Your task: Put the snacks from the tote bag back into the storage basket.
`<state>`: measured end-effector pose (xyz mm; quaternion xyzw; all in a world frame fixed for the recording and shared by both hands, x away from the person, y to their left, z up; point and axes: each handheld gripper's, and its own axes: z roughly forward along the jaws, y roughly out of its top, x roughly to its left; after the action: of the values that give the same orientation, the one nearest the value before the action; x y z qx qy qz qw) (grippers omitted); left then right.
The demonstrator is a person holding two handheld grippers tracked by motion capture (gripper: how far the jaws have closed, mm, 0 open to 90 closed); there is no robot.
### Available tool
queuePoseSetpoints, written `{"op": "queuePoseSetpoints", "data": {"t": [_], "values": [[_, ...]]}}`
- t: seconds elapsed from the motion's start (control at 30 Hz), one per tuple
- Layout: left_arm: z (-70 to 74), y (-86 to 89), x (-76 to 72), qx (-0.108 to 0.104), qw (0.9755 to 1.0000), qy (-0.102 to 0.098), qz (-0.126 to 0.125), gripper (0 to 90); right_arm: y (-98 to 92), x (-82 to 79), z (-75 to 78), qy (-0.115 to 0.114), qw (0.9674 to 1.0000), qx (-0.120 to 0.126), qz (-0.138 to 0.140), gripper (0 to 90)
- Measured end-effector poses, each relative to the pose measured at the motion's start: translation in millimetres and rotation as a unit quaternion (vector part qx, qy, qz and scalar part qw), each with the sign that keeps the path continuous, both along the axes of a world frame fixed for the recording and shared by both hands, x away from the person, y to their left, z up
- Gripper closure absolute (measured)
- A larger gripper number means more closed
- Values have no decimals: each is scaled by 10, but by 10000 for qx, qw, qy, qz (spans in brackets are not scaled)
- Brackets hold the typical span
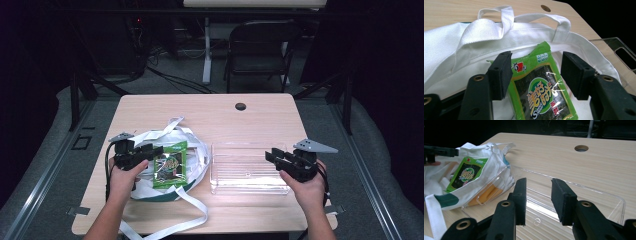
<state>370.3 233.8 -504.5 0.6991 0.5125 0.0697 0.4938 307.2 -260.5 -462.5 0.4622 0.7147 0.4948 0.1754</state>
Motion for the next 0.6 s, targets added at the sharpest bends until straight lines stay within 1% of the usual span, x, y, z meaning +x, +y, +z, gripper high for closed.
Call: {"op": "queuePoseSetpoints", "data": {"t": [0.07,0.17,0.23,0.27,0.33,0.37,0.4,0.5,0.57,0.6], "values": [[0,-3,-1,-40,10000,19,-6,444,-2,3,-3,7,10000,14,2,656],[-1,20,-10,-3,10000,86,-21,455,5,4,-9,42,10000,-54,24,661],[-7,24,-16,-58,9998,192,21,455,16,7,-11,27,10000,-48,28,656],[-17,29,-12,-77,9996,254,-5,453,21,14,-9,20,10000,-81,40,646],[-40,33,-3,-123,9991,393,29,440,35,32,-13,8,9999,-110,45,636],[-47,42,0,-116,9988,482,25,427,48,42,-22,37,9999,-126,62,626],[-47,42,0,-116,9988,482,25,423,50,43,-22,38,9999,-138,61,622],[-59,46,17,-109,9977,662,0,406,51,45,-19,12,10000,-72,51,613],[-59,41,27,-52,9975,706,-11,394,48,45,-8,-4,10000,-63,50,601],[-58,32,35,-64,9971,760,19,385,48,45,-2,-11,10000,-61,51,595]]}}
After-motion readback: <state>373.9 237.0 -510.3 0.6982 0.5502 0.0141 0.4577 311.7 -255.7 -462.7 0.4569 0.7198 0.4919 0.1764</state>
